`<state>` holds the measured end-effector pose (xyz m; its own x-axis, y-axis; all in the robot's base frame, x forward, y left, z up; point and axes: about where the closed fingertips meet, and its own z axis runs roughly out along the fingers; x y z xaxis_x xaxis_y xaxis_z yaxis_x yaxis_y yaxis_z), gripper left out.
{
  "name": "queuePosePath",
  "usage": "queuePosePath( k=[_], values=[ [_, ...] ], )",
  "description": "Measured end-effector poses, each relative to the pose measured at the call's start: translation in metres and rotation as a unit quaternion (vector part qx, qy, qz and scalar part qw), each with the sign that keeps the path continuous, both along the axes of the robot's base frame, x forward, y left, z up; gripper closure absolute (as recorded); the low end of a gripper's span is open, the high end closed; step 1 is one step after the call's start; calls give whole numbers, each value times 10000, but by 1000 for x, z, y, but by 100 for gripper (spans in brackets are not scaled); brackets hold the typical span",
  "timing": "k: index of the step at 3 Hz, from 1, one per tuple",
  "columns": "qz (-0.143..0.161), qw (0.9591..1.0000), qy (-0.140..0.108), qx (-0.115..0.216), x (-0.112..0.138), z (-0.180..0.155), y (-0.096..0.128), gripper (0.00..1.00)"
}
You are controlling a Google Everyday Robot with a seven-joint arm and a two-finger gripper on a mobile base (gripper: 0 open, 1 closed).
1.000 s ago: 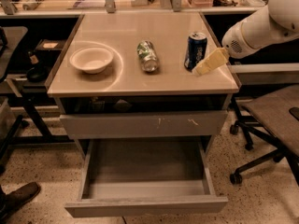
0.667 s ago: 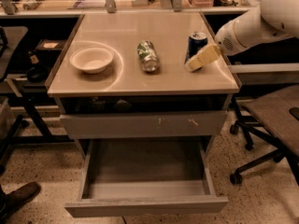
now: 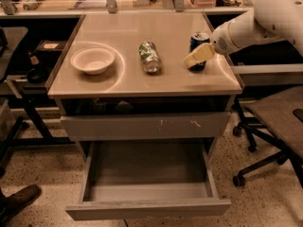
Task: Place pepsi can into middle drawer
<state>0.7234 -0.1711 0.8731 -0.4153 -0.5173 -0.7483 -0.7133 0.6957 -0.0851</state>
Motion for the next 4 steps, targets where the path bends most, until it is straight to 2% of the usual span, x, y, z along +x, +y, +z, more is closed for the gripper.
queuePosePath(
  k=[1,2,4],
  values=[
    [61,9999,30,142,9,-5,7,0],
    [62,9999,30,145,9,-5,7,18],
    [62,9999,30,146,9,-5,8,64]
  ],
)
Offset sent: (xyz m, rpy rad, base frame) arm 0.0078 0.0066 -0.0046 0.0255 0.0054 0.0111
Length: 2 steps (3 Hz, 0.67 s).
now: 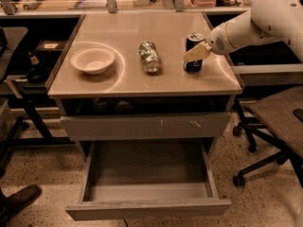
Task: Place pepsi can into middle drawer
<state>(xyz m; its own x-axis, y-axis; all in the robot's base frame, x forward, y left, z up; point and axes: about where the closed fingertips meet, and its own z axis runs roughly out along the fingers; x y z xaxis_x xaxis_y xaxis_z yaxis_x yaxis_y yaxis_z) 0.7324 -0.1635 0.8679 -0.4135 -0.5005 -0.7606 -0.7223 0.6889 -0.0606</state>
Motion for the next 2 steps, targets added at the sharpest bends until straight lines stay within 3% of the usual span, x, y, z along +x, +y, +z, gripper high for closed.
queuePosePath(
  k=[1,2],
  values=[
    [0,10000,0,0,0,0,0,88],
    [5,10000,3,-8,0,0,1,100]
  ],
)
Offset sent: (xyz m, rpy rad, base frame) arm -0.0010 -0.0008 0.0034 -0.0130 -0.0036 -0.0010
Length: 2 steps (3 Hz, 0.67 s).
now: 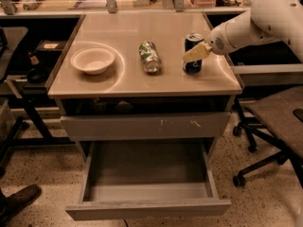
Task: Place pepsi can into middle drawer
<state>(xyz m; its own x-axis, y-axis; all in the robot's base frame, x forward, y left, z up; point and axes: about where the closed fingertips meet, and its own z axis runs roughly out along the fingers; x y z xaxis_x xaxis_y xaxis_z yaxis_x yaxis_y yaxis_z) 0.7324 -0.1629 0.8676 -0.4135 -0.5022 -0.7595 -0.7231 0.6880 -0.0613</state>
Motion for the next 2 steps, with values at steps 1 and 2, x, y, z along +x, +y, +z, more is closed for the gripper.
queuePosePath(
  k=[1,2],
  values=[
    [-71,9999,-69,-120,-12,9,-2,100],
    [-220,9995,-103,-206,-40,24,-9,100]
  ],
)
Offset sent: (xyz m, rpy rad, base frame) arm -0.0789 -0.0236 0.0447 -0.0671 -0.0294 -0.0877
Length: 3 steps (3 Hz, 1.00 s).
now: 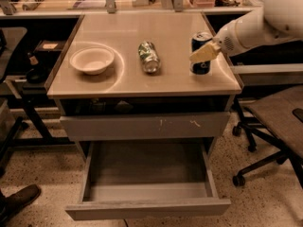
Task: Place pepsi can into middle drawer
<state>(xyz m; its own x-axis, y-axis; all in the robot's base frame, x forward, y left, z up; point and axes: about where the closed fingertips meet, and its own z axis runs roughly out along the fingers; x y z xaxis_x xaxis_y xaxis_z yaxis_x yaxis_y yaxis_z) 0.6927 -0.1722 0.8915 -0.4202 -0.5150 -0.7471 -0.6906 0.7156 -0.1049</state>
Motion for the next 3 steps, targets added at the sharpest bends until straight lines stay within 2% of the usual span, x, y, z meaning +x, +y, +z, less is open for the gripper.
queuePosePath(
  k=[1,2,3],
  values=[
    [-183,9998,56,-33,-37,10,-8,100],
    [-137,9995,283,21,-84,10,-13,100],
    [-137,9995,283,21,-84,10,-13,100]
  ],
)
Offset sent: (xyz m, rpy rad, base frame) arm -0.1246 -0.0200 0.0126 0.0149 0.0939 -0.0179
